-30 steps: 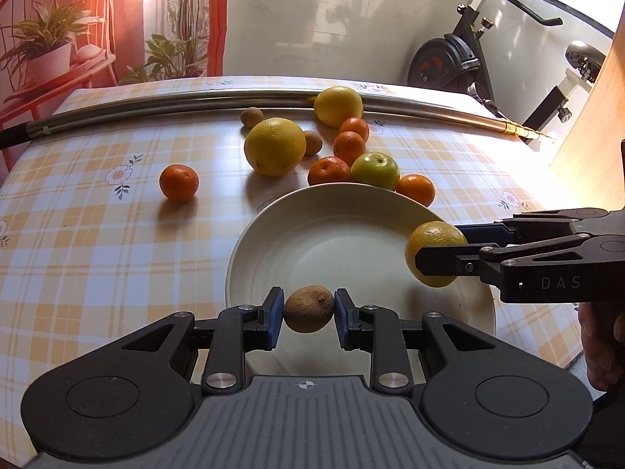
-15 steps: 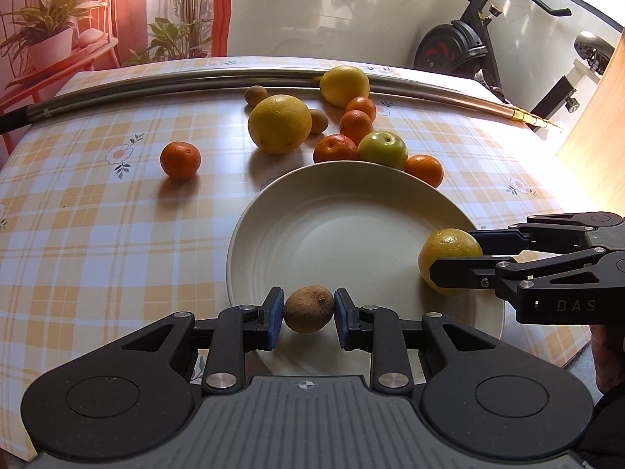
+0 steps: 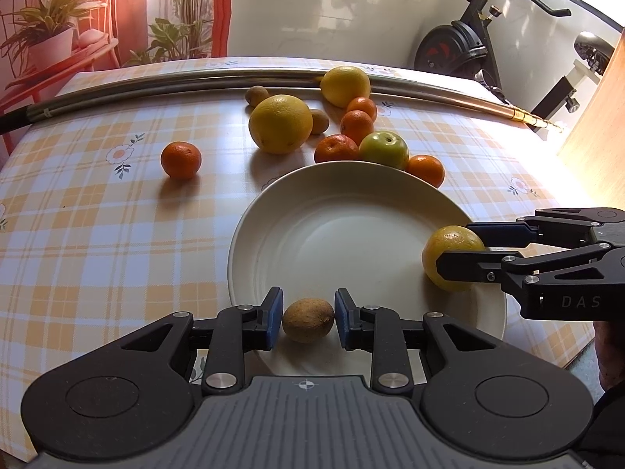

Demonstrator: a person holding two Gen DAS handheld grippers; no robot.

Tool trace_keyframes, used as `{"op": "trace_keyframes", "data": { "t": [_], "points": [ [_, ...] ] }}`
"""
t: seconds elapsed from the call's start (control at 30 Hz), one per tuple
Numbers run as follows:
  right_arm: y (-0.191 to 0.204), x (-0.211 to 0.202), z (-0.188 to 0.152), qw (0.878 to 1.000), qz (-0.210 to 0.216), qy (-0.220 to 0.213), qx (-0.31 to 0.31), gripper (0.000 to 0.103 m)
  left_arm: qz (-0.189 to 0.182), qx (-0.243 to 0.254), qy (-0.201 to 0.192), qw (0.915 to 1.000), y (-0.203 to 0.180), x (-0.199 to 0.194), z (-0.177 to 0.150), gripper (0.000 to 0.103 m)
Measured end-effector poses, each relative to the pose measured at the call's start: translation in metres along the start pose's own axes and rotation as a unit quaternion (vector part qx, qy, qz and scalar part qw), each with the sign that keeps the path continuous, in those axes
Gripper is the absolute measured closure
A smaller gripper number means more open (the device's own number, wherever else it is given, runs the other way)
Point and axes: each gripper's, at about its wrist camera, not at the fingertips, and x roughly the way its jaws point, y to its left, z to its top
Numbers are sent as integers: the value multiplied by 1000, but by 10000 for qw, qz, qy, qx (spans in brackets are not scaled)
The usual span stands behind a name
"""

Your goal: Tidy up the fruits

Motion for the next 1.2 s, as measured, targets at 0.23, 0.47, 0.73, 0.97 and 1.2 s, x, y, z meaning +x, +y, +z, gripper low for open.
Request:
{"op": "trace_keyframes", "data": {
  "t": [0.23, 0.47, 0.73, 0.97, 1.2],
  "points": [
    [-2, -2, 0, 9999, -77, -136, 58, 52, -60, 37, -152, 9999, -1, -6, 0, 59],
    [-4, -9, 0, 9985, -162, -516, 47, 48, -53, 19, -353, 9994, -2, -12, 0, 45],
    [-10, -14, 0, 9965, -320, -755, 155, 48, -25, -35, -406, 9992, 0, -12, 1, 43],
    [-15, -13, -2, 9958, -376, -789, 273, 48, -32, 12, -404, 9992, 0, -12, 0, 43],
    [-14, -14, -2, 9953, -408, -826, 305, 48, -33, 11, -401, 9992, 1, -13, 0, 43]
  ]
}}
